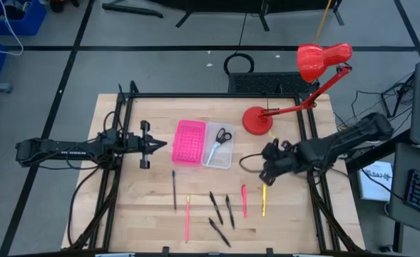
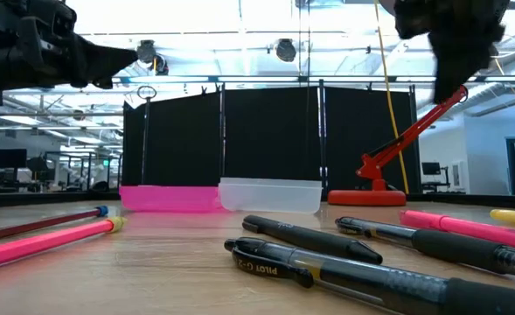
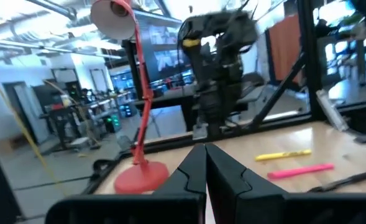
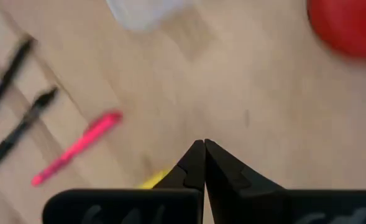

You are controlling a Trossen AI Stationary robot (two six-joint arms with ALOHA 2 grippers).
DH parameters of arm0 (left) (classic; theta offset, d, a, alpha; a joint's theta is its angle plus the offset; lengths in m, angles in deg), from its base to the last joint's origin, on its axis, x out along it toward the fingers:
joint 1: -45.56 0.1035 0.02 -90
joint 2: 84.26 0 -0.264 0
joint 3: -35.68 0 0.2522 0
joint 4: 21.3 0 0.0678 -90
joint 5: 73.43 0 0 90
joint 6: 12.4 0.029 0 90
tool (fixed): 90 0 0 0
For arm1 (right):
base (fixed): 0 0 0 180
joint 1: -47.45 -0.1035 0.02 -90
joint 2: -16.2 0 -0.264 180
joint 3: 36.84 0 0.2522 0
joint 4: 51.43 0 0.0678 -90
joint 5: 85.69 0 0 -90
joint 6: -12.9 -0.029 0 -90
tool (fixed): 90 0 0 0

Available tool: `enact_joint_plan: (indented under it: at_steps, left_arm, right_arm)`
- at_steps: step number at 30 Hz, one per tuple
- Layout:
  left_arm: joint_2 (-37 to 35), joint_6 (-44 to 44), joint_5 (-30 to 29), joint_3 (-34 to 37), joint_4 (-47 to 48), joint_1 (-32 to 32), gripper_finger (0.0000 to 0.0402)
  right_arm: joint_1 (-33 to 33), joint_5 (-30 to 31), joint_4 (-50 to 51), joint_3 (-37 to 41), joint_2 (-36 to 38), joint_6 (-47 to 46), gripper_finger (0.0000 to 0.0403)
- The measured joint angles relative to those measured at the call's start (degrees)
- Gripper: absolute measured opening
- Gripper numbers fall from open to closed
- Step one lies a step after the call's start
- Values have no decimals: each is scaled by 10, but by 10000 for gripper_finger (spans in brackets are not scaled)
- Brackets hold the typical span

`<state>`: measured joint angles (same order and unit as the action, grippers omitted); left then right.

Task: Pick & place school supplies into a supply box
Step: Put the yellow ballpen into the pink supply box

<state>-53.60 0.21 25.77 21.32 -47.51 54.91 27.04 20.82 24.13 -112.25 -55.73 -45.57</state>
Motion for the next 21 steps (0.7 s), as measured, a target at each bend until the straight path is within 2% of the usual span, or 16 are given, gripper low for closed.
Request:
enact_joint_plan:
  at_steps: [3,7,12,17,21]
  left_arm:
    - [0,9,-21,0,8,0,10]
    - [0,4,-42,0,11,0,10]
    - [0,6,-47,0,8,0,10]
    - [0,6,-47,0,9,0,10]
    - [0,6,-47,0,20,0,10]
  right_arm:
    - [-28,-39,51,-64,-77,-124,0]
    - [-73,-88,22,-117,-154,-250,0]
    - [-116,-88,-5,-127,-211,-396,0]
    - [-136,-79,11,-127,-248,-491,0]
    - [-139,-112,20,-127,-267,-534,8]
